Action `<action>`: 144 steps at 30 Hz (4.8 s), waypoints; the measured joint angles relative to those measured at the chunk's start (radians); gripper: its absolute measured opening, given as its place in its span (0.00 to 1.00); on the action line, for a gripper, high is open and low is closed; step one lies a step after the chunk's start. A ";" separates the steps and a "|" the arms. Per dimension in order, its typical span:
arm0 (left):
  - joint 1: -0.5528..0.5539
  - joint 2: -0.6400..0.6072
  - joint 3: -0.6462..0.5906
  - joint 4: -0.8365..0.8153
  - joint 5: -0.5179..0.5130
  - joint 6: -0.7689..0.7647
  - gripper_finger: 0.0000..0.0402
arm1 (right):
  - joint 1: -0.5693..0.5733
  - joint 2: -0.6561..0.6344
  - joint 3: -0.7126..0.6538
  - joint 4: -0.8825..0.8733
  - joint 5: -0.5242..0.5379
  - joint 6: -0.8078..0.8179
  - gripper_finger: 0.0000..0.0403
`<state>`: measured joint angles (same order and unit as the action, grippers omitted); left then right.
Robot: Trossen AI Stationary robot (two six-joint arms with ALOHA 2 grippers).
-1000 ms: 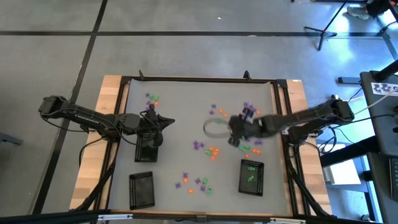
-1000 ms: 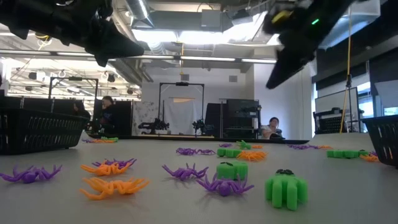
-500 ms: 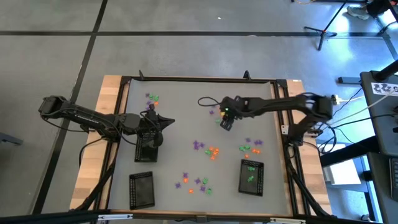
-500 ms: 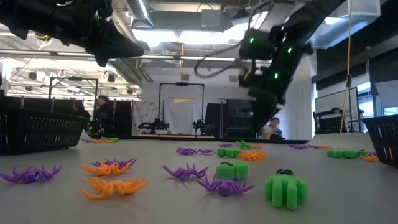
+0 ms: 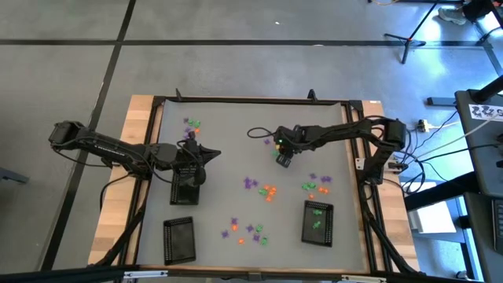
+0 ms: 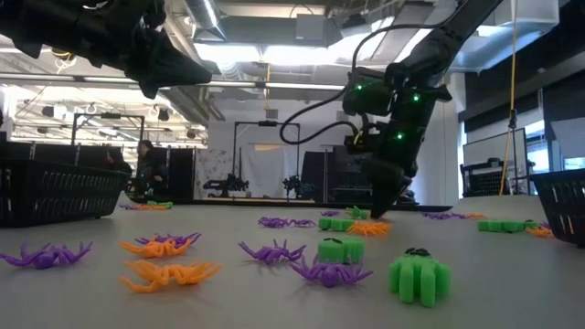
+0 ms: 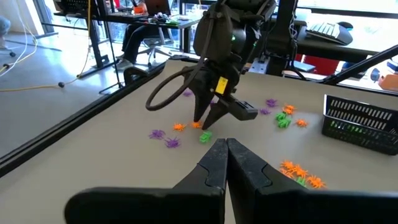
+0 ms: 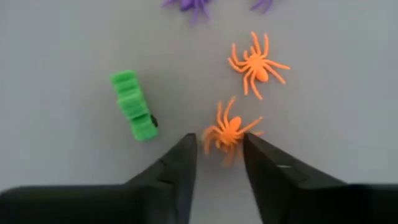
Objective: Sort Halloween decoration
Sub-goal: Put the orange spider toy into the top black basket
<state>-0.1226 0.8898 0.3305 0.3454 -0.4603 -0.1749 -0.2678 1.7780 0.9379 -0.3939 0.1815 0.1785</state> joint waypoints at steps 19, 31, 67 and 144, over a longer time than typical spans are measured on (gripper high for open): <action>0.000 0.000 0.000 0.000 0.016 -0.007 0.00 | 0.093 -0.174 -0.006 0.077 -0.070 0.019 0.01; 0.000 0.015 0.000 0.041 0.190 -0.029 0.00 | 0.336 -0.182 -0.004 0.564 -0.254 0.019 0.00; -0.012 0.458 0.142 0.377 0.269 0.107 0.37 | 0.353 -0.182 -0.003 0.716 -0.306 -0.008 0.00; -0.178 0.048 0.502 -1.466 0.188 -0.690 0.00 | 0.353 -0.186 -0.003 0.560 -0.121 -0.030 0.43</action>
<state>-0.3002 0.9373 0.8322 -1.1204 -0.2719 -0.8644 0.0849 1.5917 0.9352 0.1658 0.0606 0.1482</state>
